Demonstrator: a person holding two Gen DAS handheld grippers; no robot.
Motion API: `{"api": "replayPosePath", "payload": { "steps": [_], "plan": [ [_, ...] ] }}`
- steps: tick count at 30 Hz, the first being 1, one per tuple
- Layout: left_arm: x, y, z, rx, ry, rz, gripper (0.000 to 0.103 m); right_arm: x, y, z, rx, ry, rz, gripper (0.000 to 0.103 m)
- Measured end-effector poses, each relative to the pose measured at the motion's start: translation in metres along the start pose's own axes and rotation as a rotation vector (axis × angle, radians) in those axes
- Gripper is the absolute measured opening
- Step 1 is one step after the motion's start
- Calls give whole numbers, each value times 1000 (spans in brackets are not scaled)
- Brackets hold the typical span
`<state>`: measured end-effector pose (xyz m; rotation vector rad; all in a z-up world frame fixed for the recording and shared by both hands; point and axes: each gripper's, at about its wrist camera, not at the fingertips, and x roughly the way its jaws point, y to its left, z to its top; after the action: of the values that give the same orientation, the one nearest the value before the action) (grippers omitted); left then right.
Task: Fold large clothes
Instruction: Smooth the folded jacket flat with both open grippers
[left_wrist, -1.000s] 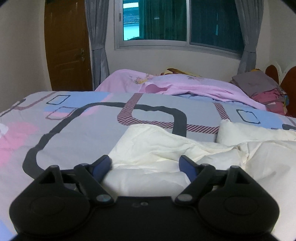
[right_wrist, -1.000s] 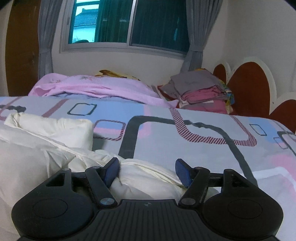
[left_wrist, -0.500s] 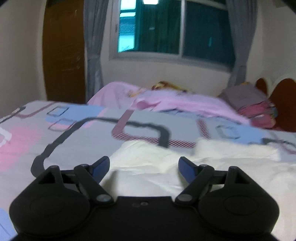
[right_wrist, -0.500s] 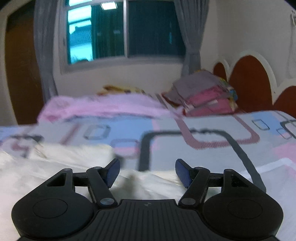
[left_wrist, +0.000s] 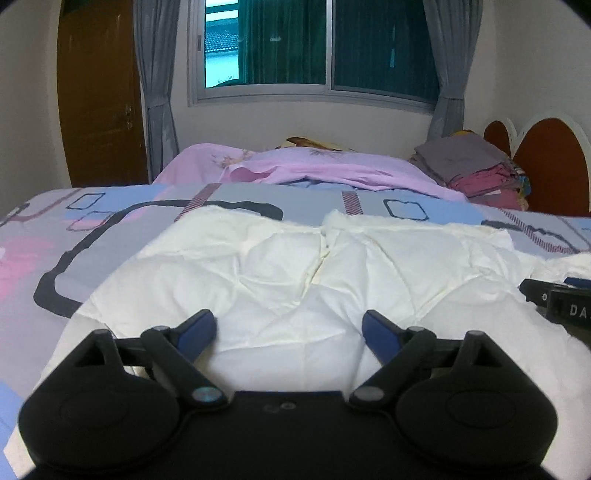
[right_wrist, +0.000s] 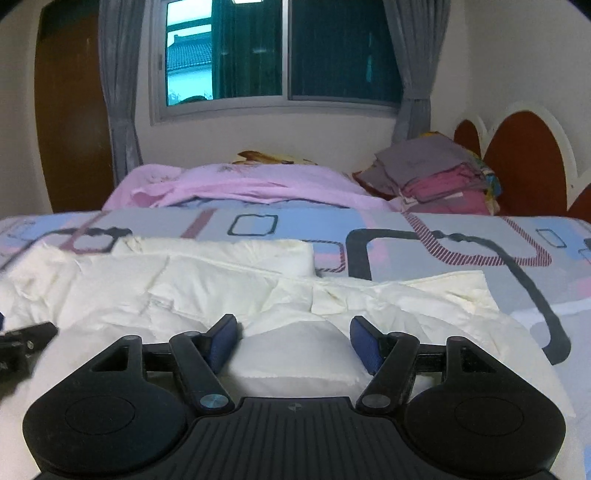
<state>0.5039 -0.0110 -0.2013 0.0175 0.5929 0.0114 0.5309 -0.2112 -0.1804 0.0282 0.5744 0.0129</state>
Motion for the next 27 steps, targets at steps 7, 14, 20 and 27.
{"api": "replayPosePath", "payload": {
  "steps": [7, 14, 20, 27],
  "plan": [
    [6, -3, -10, 20, -19, 22, 90, 12, 3, -15, -36, -12, -21, 66],
    [8, -3, -9, 29, 6, 19, 90, 17, 6, -16, -49, 7, -27, 66],
    [4, 1, 1, 29, 49, 7, 90, 3, -1, 0, -10, 13, 2, 66],
    [-5, 3, 11, 20, 73, 7, 90, -33, 1, 14, 24, -12, 67, 67]
  ]
}}
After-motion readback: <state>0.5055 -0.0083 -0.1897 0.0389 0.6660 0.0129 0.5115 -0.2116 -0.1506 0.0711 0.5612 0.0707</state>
